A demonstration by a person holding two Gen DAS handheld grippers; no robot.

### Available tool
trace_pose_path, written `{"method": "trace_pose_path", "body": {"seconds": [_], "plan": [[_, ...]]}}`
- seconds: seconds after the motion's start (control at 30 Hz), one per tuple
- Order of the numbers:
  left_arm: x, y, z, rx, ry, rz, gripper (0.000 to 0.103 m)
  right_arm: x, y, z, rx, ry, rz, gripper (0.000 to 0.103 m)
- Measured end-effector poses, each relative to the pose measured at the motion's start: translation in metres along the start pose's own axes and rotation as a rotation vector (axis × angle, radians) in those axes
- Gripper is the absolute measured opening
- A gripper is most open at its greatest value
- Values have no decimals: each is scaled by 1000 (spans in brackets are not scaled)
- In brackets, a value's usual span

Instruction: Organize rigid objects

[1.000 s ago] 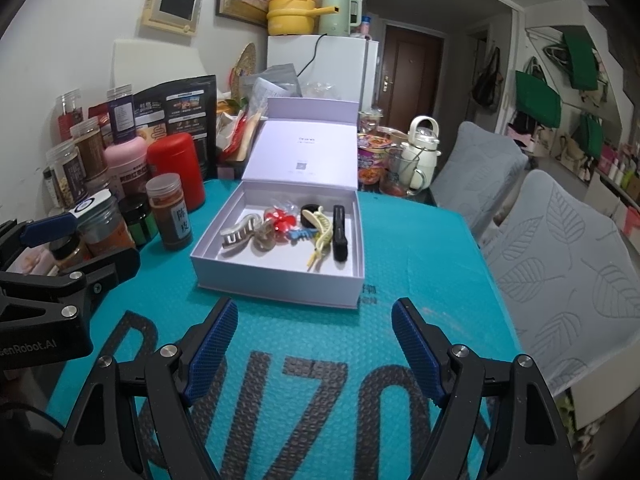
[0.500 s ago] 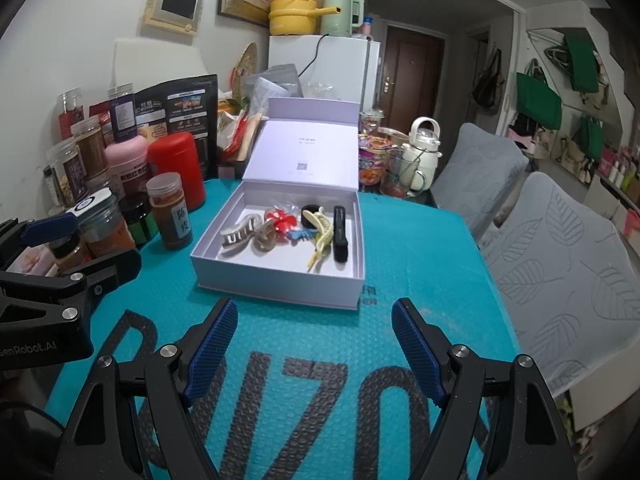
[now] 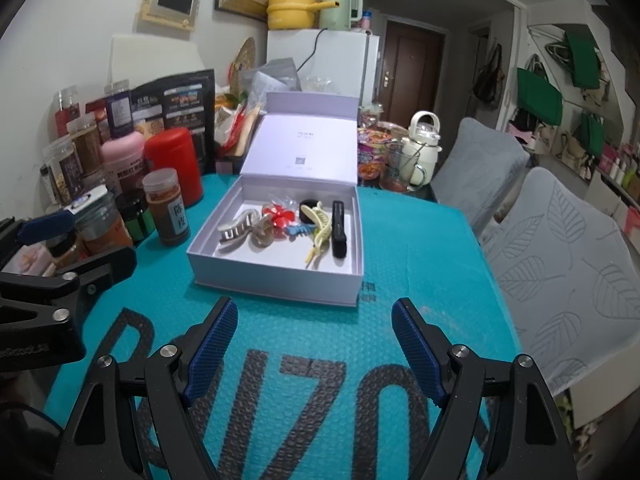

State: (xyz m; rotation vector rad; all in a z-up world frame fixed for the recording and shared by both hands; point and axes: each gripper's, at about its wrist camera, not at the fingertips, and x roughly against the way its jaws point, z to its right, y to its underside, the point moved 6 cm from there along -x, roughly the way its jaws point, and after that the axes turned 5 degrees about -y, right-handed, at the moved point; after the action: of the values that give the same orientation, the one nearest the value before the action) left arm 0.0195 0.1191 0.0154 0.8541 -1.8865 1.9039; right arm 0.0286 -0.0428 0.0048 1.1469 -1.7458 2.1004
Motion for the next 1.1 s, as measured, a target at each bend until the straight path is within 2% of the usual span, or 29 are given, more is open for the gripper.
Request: {"method": "trace_pose_path", "body": {"seconds": [0.37,1.1], "plan": [[2,-2,-5,10,-14,8,99,1,-3,-3,10,-19,22,80],[2,4,-7,15,-11,-5,99,12,-1,-2,3,6,36,80]]}}
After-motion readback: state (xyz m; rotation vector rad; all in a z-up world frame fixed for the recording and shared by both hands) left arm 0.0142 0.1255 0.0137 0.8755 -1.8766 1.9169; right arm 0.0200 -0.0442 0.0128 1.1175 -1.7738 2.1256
